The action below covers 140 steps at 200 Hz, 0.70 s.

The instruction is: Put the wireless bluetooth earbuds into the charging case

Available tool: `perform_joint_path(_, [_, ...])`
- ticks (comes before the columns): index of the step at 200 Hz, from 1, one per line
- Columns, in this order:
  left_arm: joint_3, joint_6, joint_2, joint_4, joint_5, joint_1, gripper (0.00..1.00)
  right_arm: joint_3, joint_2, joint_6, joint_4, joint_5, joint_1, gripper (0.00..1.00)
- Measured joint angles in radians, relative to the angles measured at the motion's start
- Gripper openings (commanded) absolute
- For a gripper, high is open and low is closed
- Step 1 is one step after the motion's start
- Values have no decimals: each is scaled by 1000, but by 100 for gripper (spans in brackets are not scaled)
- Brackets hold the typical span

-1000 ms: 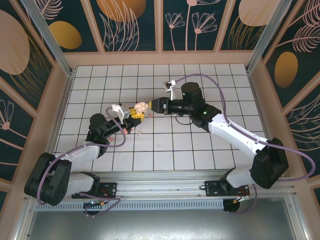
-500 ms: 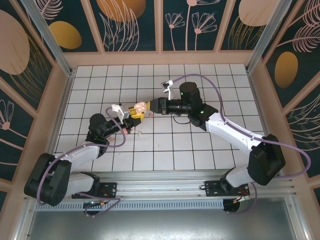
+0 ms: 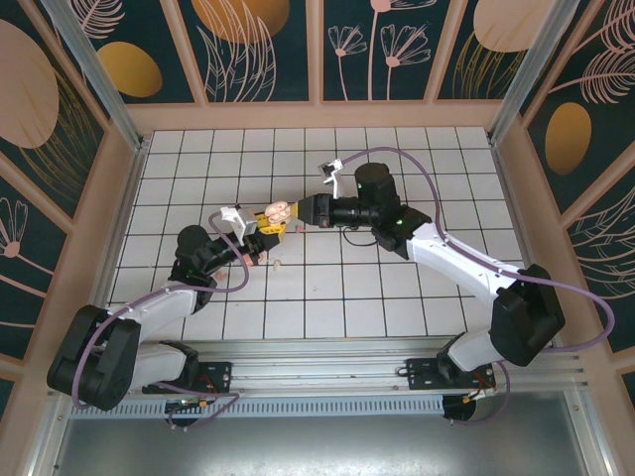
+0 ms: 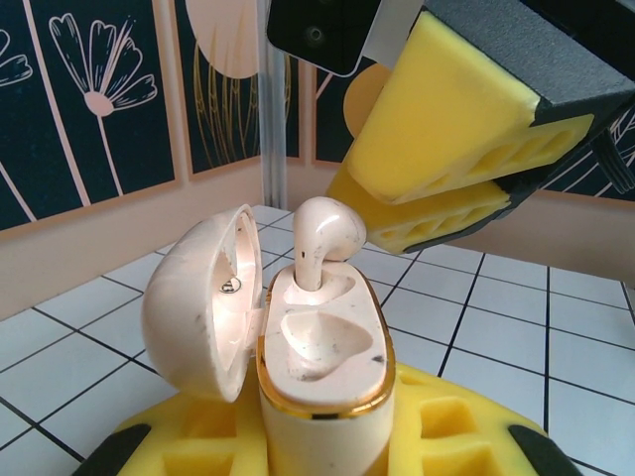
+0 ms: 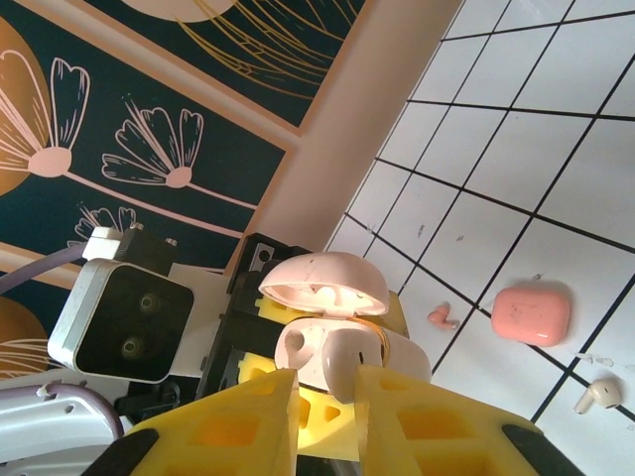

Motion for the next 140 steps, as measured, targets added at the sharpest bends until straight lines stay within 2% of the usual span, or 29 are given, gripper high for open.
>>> perform_joint_path(77, [0,0,-3,0,-19,0,5,19,5,-7,-21,-2,29,21])
perform_joint_path(140, [0,0,-11,-5,-16,-2,5,51,29,-25,-42,-11,44,28])
